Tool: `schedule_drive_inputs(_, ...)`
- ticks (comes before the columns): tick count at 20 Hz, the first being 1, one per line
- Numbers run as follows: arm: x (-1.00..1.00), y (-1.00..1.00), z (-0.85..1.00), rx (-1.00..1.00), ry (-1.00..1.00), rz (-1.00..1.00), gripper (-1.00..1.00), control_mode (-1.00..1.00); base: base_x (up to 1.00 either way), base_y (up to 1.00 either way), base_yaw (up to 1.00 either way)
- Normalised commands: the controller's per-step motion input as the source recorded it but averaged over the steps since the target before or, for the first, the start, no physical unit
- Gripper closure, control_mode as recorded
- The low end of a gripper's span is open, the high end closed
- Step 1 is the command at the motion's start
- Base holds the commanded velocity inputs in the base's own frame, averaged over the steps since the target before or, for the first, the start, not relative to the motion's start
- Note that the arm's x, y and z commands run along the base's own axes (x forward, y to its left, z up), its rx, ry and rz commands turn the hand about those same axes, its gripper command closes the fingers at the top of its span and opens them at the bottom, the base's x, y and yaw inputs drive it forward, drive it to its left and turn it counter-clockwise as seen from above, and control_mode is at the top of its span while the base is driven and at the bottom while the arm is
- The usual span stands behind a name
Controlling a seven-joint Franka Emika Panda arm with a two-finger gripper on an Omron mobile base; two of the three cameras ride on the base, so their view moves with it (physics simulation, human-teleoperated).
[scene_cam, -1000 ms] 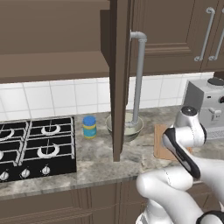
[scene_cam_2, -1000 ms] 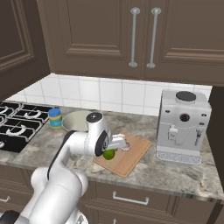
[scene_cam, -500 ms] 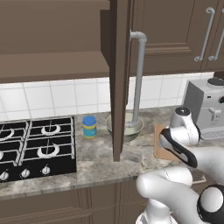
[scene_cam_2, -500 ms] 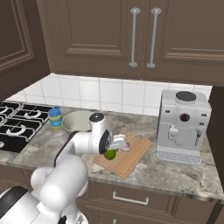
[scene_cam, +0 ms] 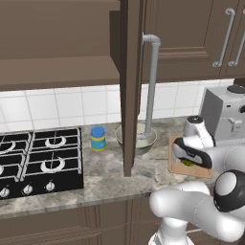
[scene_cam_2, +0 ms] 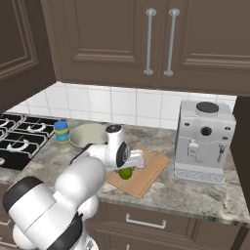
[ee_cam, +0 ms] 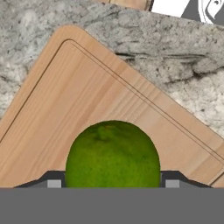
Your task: Open the cabinet. Place the bowl and condiment on the counter. Then place the lime and garlic on the cutting board.
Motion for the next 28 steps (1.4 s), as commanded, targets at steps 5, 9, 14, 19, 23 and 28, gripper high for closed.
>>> schedule_drive_inputs(5, 0.17, 0.0, -0.1, 0.0, 0.06, 0.0, 1.0, -1.0, 0.0, 0.0, 0.0)
schedule_drive_inputs(9, 0.08, 0.0, -0.03, -0.01, 0.03, 0.0, -1.0, -1.0, 0.0, 0.0, 0.0)
schedule_drive_inputs(14, 0.0, -0.07, -0.08, 0.0, 0.01, 0.0, -1.0, -1.0, 0.0, 0.0, 0.0)
schedule_drive_inputs(19, -0.13, -0.12, -0.02, 0.0, 0.0, 0.0, -1.0, -1.0, 0.0, 0.0, 0.0)
schedule_drive_inputs(23, -0.26, -0.01, 0.24, 0.0, -0.1, 0.0, -1.0, -1.0, 0.0, 0.0, 0.0)
schedule_drive_inputs(28, -0.12, 0.0, 0.31, 0.0, -0.17, 0.0, -1.0, -1.0, 0.0, 0.0, 0.0)
